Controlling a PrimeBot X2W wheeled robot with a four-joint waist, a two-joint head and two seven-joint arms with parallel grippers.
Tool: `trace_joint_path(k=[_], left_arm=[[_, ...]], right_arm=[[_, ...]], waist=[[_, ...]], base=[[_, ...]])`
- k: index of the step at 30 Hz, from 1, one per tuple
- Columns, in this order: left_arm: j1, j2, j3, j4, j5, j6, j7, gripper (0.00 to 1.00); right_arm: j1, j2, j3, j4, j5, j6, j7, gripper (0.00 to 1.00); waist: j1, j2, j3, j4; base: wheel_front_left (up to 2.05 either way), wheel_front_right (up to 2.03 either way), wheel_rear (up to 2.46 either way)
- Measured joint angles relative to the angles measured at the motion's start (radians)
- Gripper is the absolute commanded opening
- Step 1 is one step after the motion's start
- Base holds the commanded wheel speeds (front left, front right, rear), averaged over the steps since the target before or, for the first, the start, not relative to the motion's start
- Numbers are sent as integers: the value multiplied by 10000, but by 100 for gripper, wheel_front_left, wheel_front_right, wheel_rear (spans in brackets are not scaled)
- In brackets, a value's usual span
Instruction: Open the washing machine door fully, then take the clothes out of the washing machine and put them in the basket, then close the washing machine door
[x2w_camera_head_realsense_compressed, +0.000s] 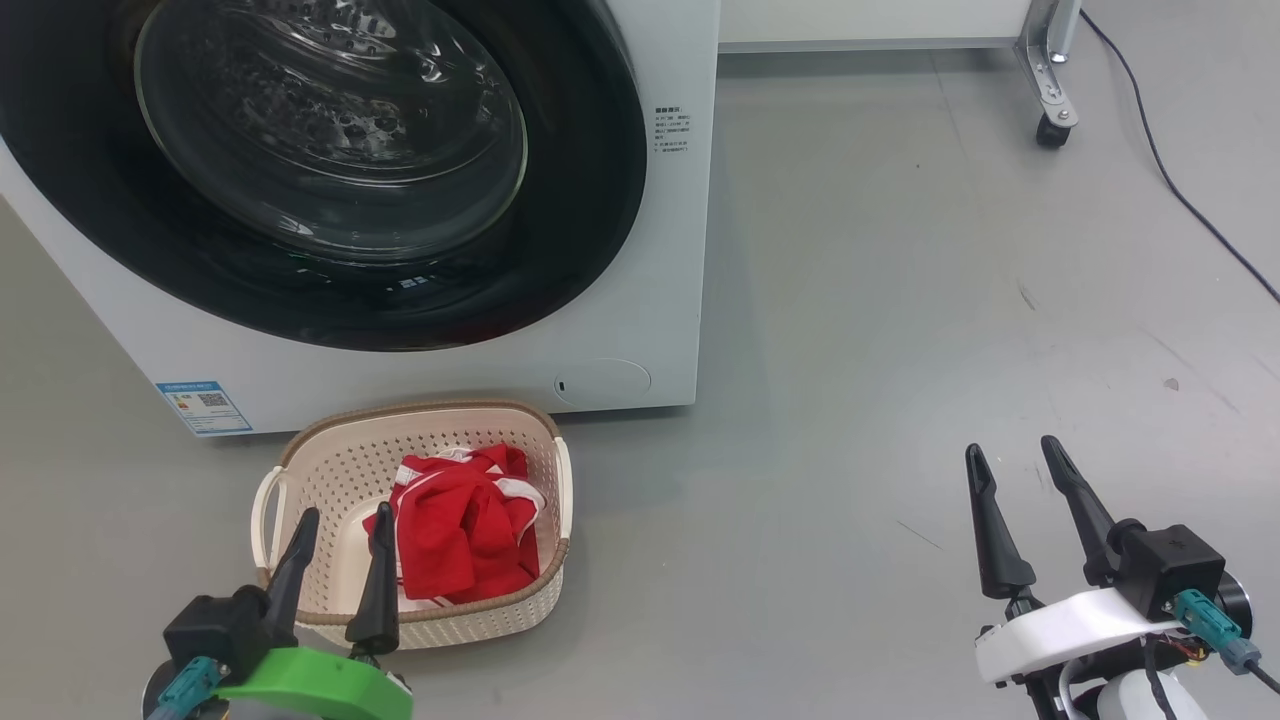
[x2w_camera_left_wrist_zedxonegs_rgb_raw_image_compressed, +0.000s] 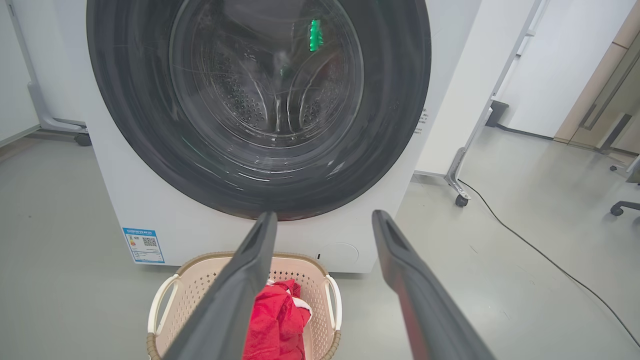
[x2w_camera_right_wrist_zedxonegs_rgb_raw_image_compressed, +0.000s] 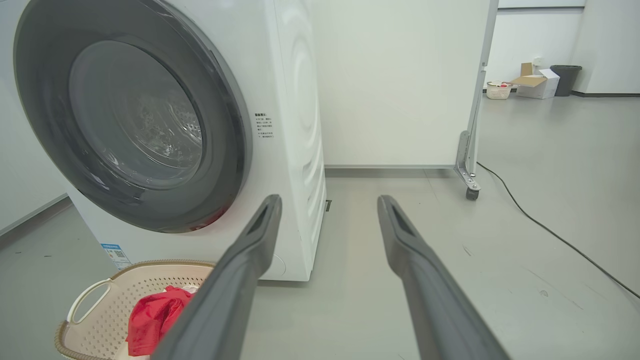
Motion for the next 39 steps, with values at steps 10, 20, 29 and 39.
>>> trace_joint_path(k=[10, 20, 29, 39], left_arm=[[307, -119, -94, 550, -33, 0, 2, 0], [306, -123, -13, 456, -1287, 0, 238, 0], [304, -125, 188, 372, -2305, 0, 543, 0], [294, -119, 380, 299, -3429, 0, 894, 0]], right_arm=[[379, 232, 90, 589, 25, 2, 4, 0], [378, 282, -31, 579, 1256, 79, 215, 0], [359, 330, -309, 579, 2573, 148, 543, 0], [289, 368, -594, 623, 3860, 278, 897, 0]], waist=[[0, 0, -2, -2], [0, 0, -33, 48], [0, 0, -56, 93], [0, 0, -83, 139]], base=[[0, 0, 0], [0, 0, 0], [0, 0, 0], [0, 0, 0]])
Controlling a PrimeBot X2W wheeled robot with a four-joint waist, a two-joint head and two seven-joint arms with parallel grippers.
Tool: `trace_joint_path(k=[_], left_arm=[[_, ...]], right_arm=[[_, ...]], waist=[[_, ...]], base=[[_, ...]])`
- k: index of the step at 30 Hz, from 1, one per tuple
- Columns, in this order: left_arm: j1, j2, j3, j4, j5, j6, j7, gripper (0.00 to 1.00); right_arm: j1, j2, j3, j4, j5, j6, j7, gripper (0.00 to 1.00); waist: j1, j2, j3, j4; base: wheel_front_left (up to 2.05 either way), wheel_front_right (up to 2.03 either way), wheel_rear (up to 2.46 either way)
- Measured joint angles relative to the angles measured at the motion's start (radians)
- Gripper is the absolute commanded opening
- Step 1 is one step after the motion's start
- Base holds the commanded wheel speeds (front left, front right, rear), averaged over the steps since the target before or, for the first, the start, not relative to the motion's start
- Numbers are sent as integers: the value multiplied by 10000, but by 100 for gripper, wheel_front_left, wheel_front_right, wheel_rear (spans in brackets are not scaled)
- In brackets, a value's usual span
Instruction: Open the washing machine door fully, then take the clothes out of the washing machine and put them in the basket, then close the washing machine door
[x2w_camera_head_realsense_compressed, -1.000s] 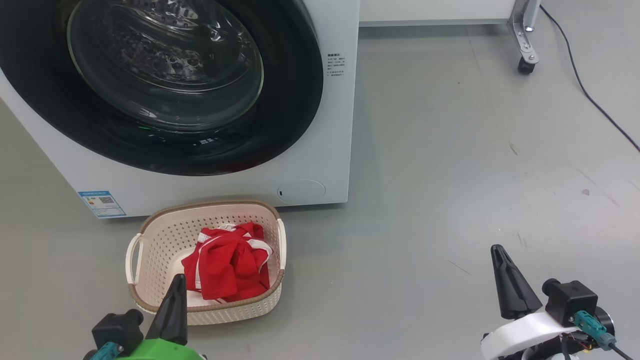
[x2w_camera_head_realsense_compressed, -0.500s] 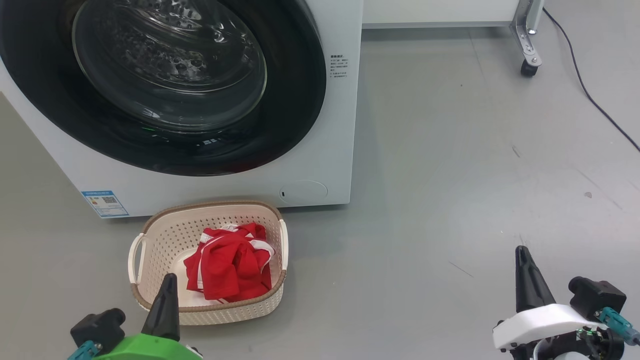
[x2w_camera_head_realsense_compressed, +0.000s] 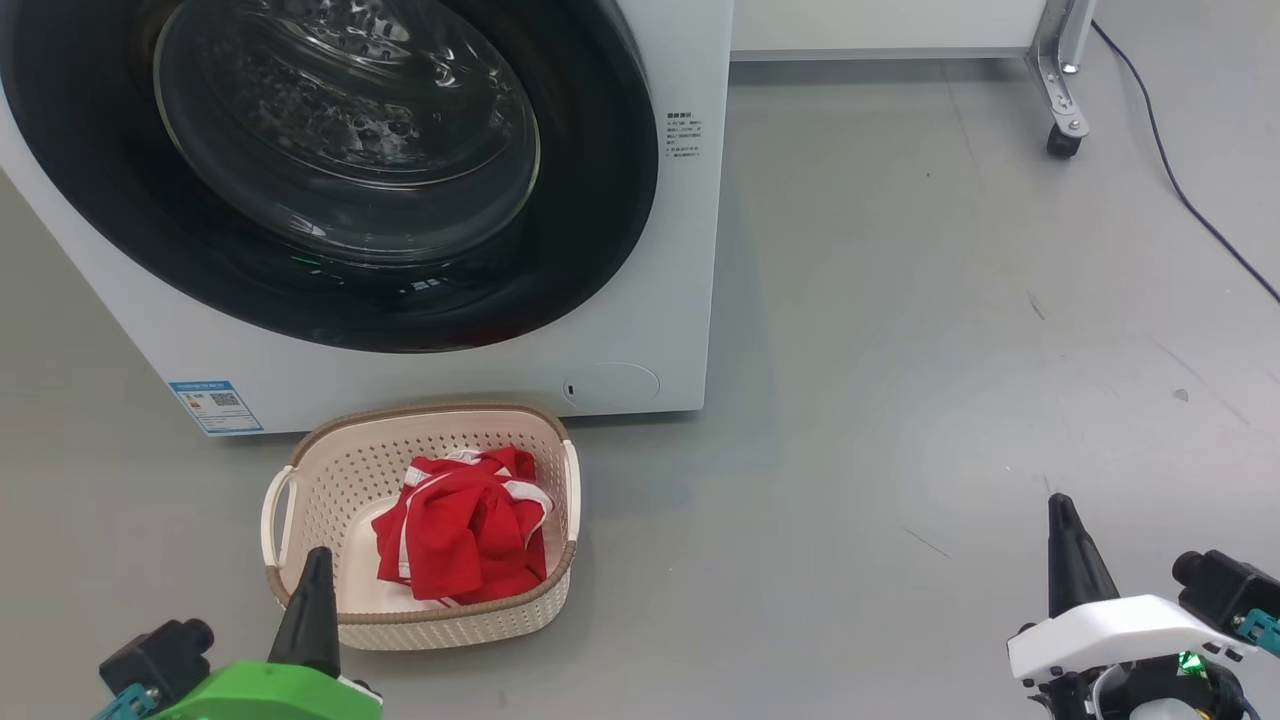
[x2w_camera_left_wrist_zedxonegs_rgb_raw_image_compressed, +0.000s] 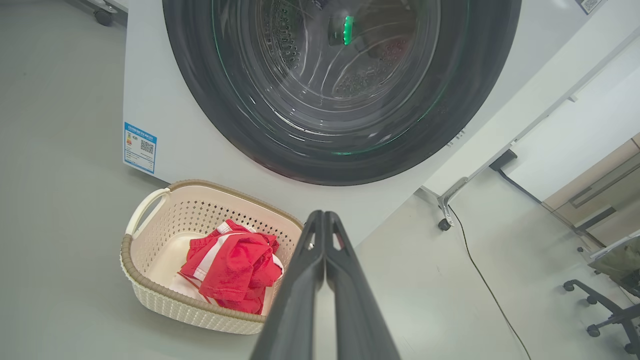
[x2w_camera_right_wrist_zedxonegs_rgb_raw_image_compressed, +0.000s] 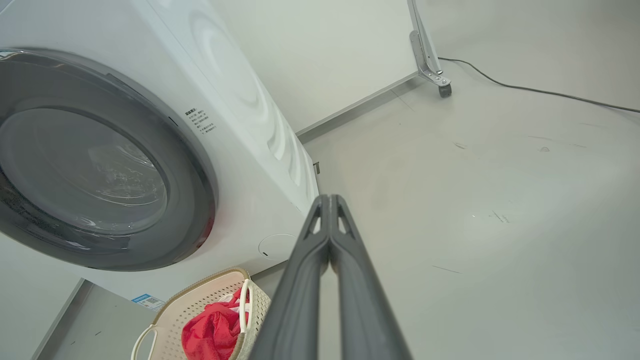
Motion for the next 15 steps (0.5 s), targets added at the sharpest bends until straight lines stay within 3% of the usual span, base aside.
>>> trace_joint_path(k=[15], left_arm=[[-28, 56, 313, -46, -1749, 0, 522, 0]], right_arm=[[-209, 27, -405, 161, 1960, 136, 531, 0]], waist=[[0, 0, -43, 67]], base=[[0, 0, 0]])
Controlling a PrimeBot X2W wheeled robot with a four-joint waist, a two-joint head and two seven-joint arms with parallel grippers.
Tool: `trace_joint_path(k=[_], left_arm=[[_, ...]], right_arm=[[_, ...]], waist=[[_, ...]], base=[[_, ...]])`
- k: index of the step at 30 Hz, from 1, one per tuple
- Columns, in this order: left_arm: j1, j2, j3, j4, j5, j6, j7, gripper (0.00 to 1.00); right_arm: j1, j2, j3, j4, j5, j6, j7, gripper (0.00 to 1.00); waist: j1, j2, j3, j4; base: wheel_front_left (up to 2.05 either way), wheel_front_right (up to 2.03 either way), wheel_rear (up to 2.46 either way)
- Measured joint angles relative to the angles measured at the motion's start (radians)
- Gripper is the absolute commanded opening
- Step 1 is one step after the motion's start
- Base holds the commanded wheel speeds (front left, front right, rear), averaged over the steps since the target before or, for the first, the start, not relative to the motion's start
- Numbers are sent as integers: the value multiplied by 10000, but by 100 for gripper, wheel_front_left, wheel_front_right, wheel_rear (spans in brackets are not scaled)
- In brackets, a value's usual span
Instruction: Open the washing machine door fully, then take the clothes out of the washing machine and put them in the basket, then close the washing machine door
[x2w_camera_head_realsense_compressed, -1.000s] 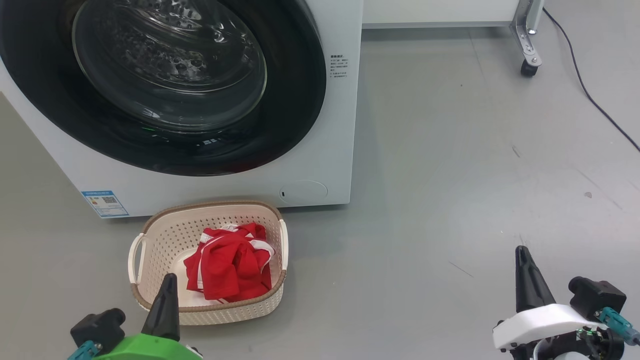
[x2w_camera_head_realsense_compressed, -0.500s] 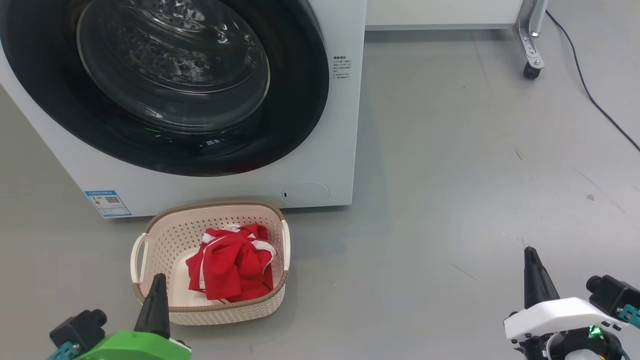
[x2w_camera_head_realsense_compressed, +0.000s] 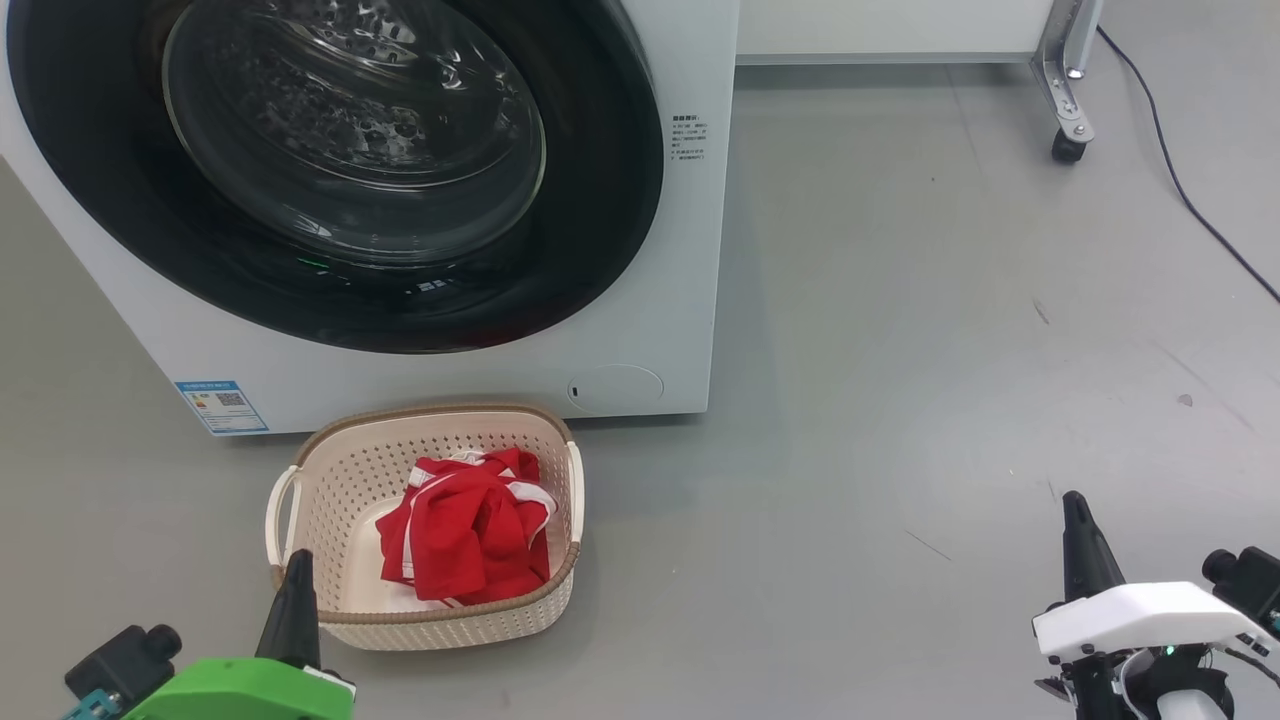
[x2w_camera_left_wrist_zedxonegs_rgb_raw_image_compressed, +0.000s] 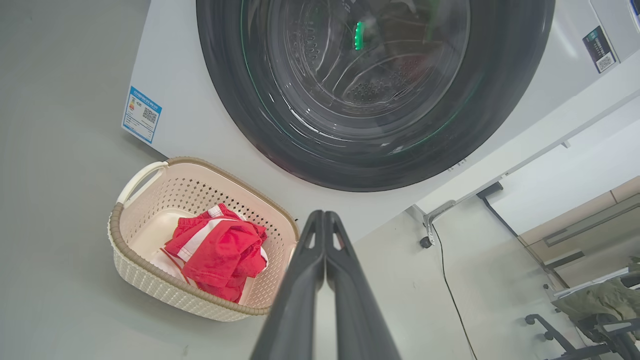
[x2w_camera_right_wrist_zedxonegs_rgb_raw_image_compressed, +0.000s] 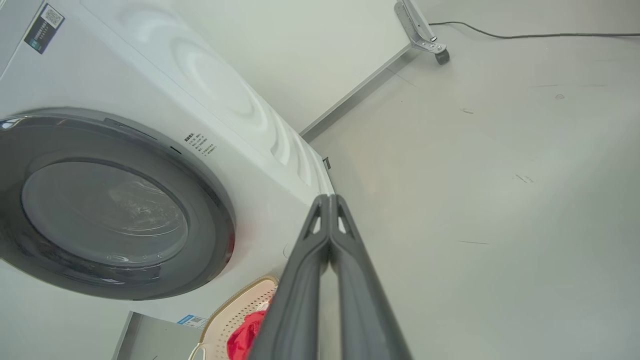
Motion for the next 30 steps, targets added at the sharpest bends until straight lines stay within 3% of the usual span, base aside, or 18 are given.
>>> trace_joint_path(k=[30], left_arm=[[-294, 90, 602, -44, -3538, 0, 980, 0]], right_arm=[[-521, 98, -805, 362, 3914, 309, 997, 0]], waist=[[0, 0, -89, 134]], base=[[0, 0, 0]])
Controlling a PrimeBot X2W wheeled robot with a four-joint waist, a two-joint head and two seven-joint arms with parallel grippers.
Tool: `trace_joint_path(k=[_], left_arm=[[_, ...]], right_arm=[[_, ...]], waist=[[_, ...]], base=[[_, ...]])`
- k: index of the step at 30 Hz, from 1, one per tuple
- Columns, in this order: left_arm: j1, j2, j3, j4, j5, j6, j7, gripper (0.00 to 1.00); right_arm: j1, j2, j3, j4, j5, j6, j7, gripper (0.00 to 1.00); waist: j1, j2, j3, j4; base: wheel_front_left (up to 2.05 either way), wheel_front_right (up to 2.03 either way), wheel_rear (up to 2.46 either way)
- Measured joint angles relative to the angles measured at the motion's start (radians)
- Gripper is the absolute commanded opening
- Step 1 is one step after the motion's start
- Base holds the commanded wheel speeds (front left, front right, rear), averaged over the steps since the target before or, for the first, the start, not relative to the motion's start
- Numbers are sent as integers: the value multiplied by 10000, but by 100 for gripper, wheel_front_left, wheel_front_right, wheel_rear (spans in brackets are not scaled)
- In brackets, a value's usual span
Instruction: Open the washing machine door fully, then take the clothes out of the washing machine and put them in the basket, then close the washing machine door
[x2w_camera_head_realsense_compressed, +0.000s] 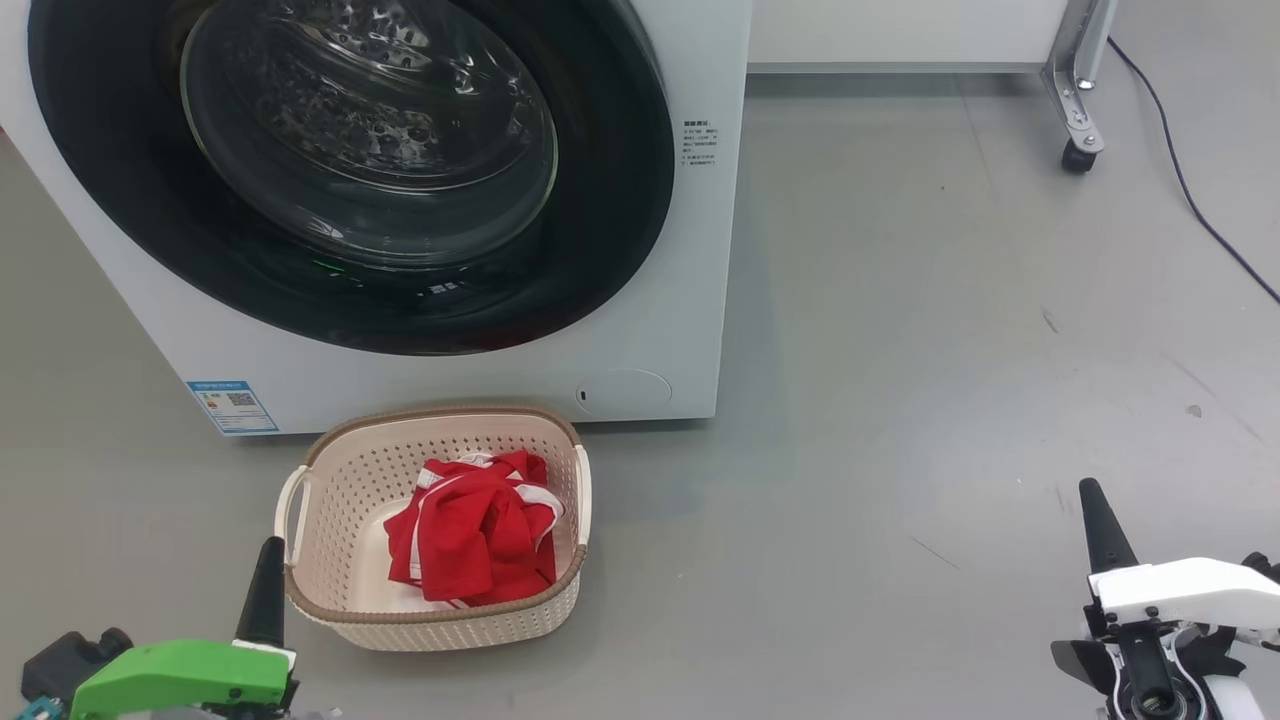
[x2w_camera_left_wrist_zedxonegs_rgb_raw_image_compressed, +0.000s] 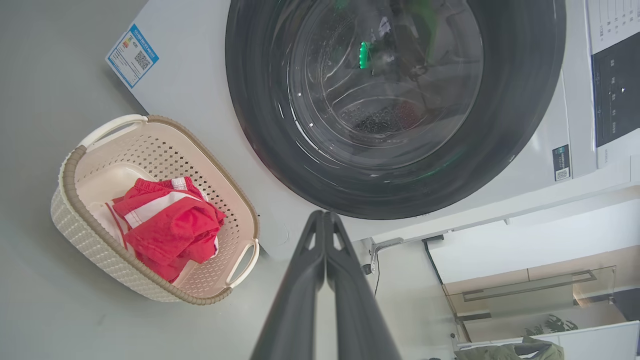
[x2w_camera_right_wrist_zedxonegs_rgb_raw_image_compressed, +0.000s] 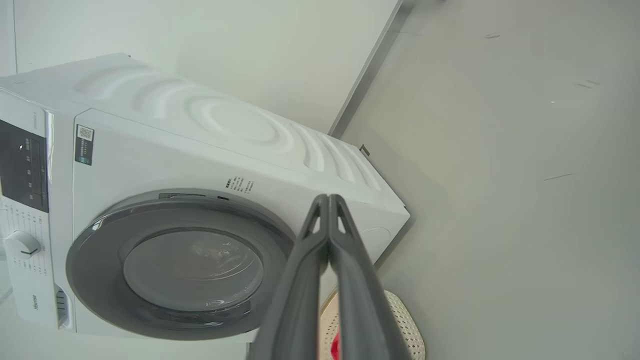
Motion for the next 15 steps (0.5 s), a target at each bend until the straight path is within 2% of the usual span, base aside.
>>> trace_joint_path(k=[15], left_arm=[[-109, 58, 309, -8, -1645, 0, 472, 0]], right_arm=[[-239, 56, -393, 173, 1931, 173, 462, 0]], waist=[[0, 0, -45, 67]], base=[[0, 0, 0]])
